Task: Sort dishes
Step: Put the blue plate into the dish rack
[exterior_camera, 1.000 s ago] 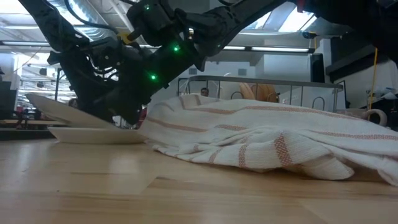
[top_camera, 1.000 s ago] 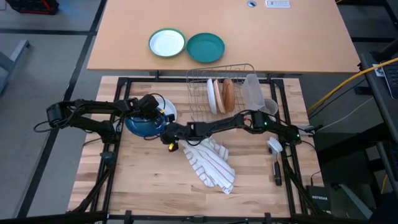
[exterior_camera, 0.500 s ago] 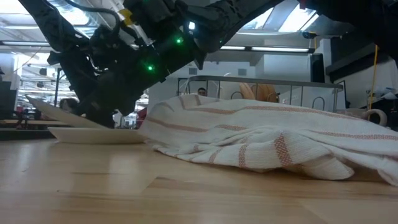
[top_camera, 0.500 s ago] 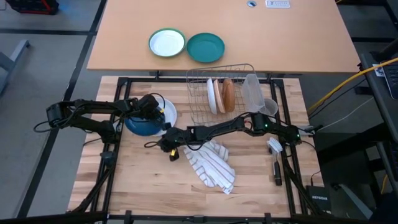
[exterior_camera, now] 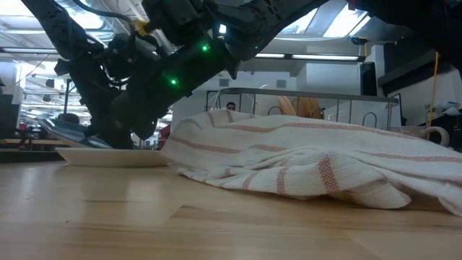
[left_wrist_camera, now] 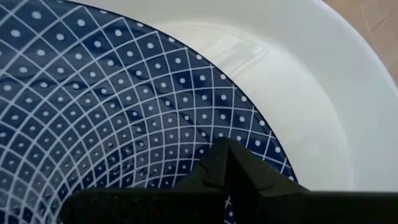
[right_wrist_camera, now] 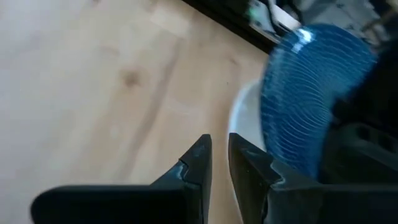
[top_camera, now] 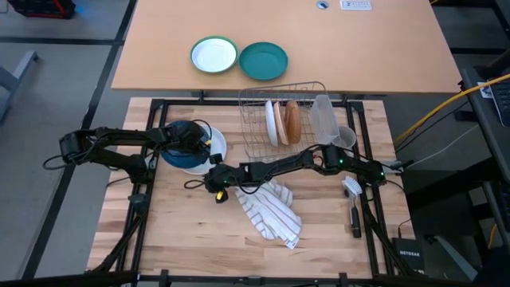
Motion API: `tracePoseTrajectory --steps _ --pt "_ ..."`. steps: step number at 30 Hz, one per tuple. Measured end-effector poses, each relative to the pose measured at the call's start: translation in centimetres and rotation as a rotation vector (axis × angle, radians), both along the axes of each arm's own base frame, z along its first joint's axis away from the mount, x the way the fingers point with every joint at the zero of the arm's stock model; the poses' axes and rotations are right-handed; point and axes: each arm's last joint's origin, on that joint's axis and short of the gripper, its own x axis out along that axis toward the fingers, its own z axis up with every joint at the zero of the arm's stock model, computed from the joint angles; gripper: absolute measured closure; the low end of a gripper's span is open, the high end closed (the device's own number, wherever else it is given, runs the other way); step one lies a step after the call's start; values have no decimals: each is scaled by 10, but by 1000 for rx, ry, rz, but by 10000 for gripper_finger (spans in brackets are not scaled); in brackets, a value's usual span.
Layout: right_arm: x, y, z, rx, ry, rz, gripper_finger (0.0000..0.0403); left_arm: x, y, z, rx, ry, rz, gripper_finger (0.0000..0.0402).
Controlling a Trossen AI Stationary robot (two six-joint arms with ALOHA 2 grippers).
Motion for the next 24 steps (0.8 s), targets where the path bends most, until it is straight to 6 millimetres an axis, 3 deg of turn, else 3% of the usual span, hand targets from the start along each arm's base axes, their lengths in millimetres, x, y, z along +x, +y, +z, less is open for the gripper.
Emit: tracePoseTrajectory --steps 7,24 --pt "-1 -4 0 -62 4 -103 345 -1 -1 0 -26 4 16 401" --pt "-4 0 -7 -1 81 8 345 10 -26 0 -76 -19 -46 401"
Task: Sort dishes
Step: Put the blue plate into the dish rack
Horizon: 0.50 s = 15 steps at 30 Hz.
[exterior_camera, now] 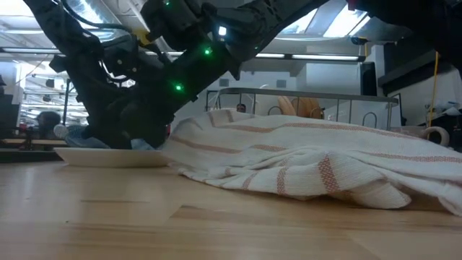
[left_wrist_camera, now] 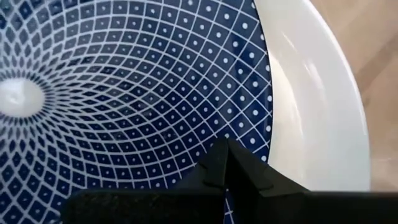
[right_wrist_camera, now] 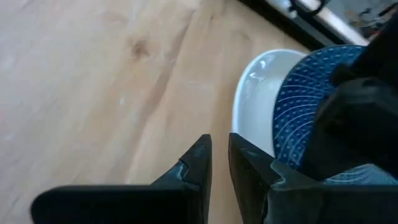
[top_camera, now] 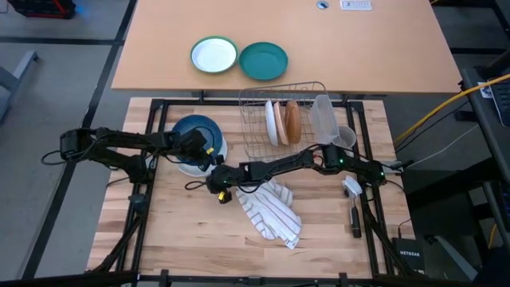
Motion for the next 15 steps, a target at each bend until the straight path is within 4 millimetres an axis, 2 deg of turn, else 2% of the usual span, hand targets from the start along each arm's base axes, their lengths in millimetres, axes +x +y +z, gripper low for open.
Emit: tracePoseTrajectory --steps 10,15 --pt "-7 8 -8 89 109 91 345 5 -21 -1 -73 -6 -34 401" --pt "-9 28 -7 92 108 133 345 7 -36 -1 -112 -7 -73 401"
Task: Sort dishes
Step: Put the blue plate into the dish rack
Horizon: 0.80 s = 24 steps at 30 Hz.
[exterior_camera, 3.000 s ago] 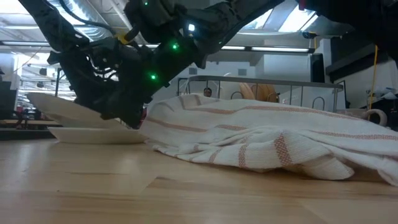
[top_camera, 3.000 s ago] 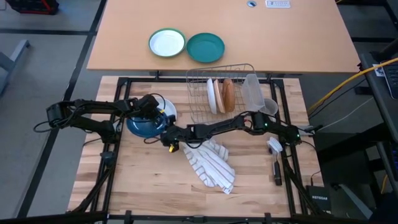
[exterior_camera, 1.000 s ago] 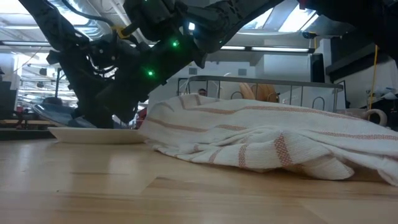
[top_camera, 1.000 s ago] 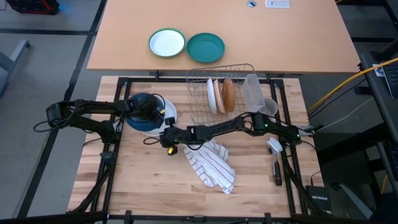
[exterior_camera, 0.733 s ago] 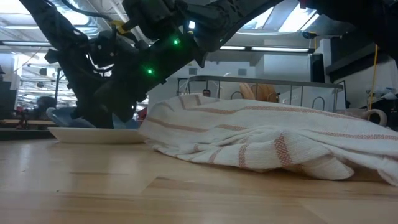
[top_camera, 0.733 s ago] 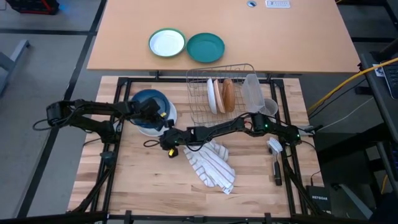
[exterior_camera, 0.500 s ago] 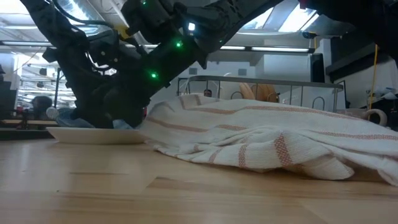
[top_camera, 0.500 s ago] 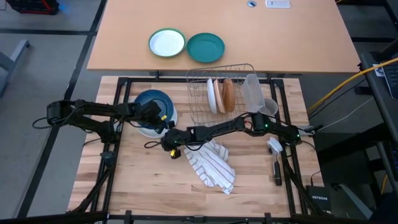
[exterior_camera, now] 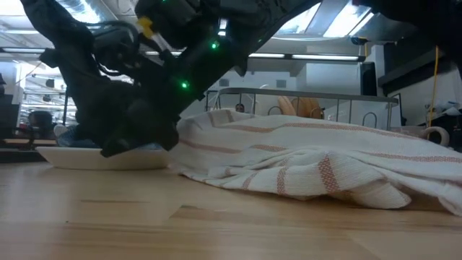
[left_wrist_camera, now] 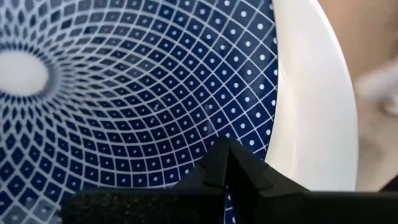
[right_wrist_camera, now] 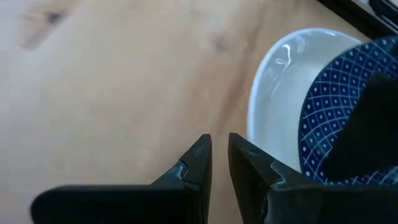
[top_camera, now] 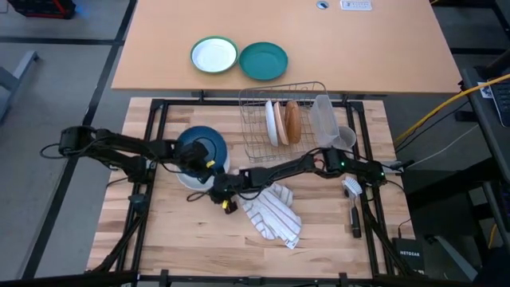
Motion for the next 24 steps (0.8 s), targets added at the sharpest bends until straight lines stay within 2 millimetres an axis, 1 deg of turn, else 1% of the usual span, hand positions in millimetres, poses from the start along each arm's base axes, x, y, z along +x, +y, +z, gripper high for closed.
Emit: tracePoseTrajectory --steps 6,12,19,24 --pt "-4 28 1 -27 -6 43 345 2 -23 0 -83 -6 -54 401" --pt "-9 50 1 -32 -4 87 345 2 -46 0 -128 -4 -81 401" --pt "-15 67 -2 -44 28 124 345 -2 -73 0 -193 15 -122 401" --pt "-18 71 -3 -45 48 139 345 -6 -87 0 -207 23 -145 401"
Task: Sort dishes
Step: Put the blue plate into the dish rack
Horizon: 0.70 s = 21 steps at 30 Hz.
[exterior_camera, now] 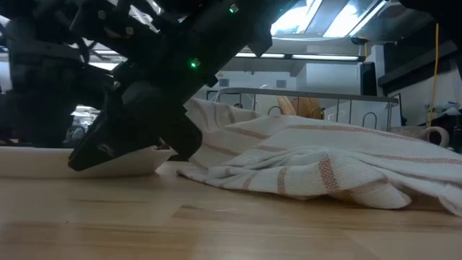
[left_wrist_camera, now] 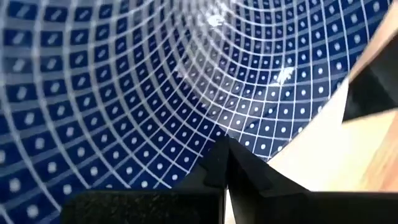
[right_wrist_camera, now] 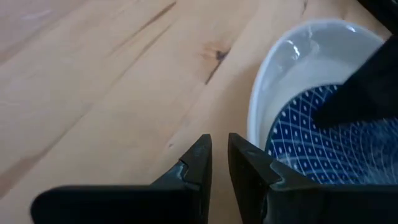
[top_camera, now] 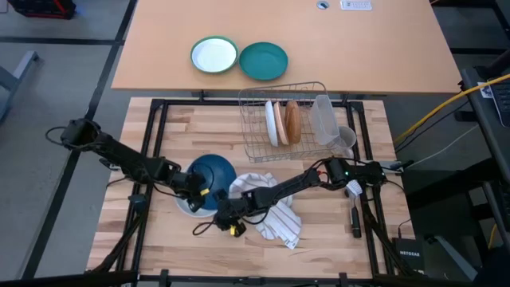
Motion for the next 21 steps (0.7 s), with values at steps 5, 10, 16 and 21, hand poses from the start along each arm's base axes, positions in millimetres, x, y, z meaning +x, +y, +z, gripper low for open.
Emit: tracePoseTrajectory --steps 5,10,16,21 --pt "-3 0 4 -21 19 10 345 -3 -9 0 -9 6 -35 401" --pt "-10 3 19 -70 42 53 345 -5 -12 0 -10 8 -58 401" --pt "-18 9 27 -241 52 98 345 -5 -13 0 -6 6 -71 401" --pt "-22 4 23 -377 110 142 345 -5 -13 0 -5 5 -70 401"
